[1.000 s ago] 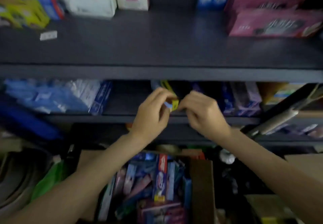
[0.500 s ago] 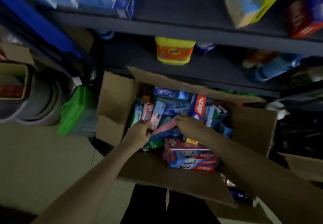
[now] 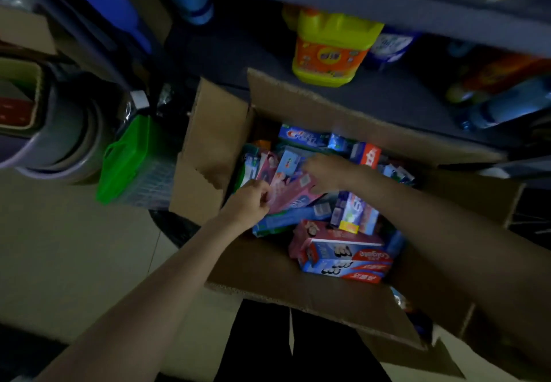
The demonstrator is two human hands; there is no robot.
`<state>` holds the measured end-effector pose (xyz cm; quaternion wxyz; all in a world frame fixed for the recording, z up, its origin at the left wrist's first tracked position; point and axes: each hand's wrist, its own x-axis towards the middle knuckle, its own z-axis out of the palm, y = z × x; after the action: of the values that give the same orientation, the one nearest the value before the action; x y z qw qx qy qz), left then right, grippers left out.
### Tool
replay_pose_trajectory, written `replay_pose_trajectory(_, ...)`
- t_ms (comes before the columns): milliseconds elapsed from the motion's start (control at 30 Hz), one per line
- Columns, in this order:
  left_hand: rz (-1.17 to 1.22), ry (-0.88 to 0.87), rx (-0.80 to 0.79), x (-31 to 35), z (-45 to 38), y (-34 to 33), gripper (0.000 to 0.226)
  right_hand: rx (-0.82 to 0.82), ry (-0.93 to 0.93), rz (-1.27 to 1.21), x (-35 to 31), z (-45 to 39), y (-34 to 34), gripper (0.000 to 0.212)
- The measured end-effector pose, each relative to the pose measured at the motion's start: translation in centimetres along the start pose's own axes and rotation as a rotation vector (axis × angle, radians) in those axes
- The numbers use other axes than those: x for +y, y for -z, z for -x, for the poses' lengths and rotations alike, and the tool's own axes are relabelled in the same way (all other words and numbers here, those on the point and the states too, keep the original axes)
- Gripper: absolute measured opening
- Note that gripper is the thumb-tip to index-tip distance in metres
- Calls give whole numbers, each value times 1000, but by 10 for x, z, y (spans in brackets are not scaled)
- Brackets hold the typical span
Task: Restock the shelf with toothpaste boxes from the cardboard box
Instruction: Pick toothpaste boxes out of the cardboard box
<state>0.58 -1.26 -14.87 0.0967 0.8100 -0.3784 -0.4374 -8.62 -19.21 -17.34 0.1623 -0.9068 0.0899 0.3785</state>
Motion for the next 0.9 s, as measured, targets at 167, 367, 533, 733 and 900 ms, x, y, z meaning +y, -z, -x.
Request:
replay_pose_trajectory(167,53,-62,-121,54,23,63,56,-27,-70,-286,-4,72,87,23)
replay_pose_trajectory(367,7,-266,-295,137,55,154,57,76,-120,-722,-8,207,187,29)
replay_pose_trajectory(533,49,-405,-319,217,89,217,38,490,-119,-964,4,308,242,17)
replay_pose_trajectory(733,83,-584,-123,310,124,278,32,1101,-227,-776,29,403,277,39)
replay_pose_trajectory(900,-105,-732,82,402,139,312,41,1090,-381,215,23,447,299,65)
